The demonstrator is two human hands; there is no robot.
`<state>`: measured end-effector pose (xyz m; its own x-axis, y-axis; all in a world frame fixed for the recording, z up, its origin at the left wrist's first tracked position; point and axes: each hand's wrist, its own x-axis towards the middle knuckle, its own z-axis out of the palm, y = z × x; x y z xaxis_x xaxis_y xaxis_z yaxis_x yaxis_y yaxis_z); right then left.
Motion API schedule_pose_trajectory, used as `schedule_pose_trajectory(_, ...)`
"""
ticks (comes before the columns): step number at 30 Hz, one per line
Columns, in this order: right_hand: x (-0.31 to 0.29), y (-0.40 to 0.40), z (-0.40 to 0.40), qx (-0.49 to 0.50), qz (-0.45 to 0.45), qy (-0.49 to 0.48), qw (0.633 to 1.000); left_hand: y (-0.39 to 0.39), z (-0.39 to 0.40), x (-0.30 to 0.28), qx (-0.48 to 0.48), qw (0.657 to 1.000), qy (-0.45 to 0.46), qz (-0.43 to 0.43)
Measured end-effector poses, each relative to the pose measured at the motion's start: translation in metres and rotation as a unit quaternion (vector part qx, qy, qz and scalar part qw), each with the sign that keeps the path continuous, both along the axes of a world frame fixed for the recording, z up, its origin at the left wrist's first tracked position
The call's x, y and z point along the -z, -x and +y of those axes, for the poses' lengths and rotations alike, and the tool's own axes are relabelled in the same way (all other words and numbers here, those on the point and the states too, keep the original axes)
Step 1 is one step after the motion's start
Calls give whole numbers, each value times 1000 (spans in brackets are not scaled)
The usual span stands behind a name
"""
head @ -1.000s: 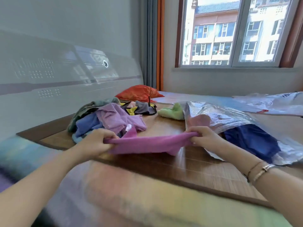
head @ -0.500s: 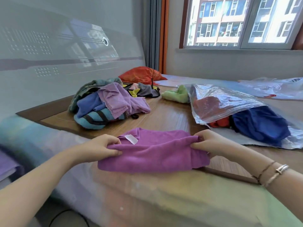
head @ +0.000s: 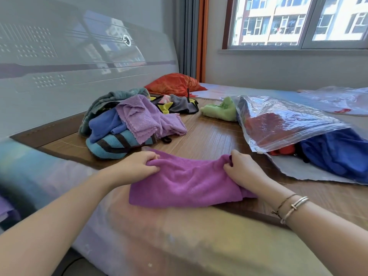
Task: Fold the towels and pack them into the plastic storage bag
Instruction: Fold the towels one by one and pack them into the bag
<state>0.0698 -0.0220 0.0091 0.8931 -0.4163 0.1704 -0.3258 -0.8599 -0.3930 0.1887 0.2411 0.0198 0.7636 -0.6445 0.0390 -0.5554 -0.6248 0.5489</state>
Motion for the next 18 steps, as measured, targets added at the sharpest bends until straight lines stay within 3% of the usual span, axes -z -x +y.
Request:
schedule_pose_trajectory(3,1,-2,-6,20,-12,-23,999,-16,-7,3,-48,998,-8,-27)
schedule_pose_trajectory(7,13,-4,-15,63,-13,1,998,-27,-15,5,-117,984,-23,-136)
schedule_pose_trajectory(12,19,-9,-19,111,61,68,990,-12,-42,15,-197,933,-122,-274)
schedule_pose_trajectory(15,16,-5,-22,128,107,112,980,5,-62,18,-174,932,-86,-306)
schedule_pose_trajectory(18,13,9,-26,125,158,168,965,34,-84,20,-74,970,-47,-225)
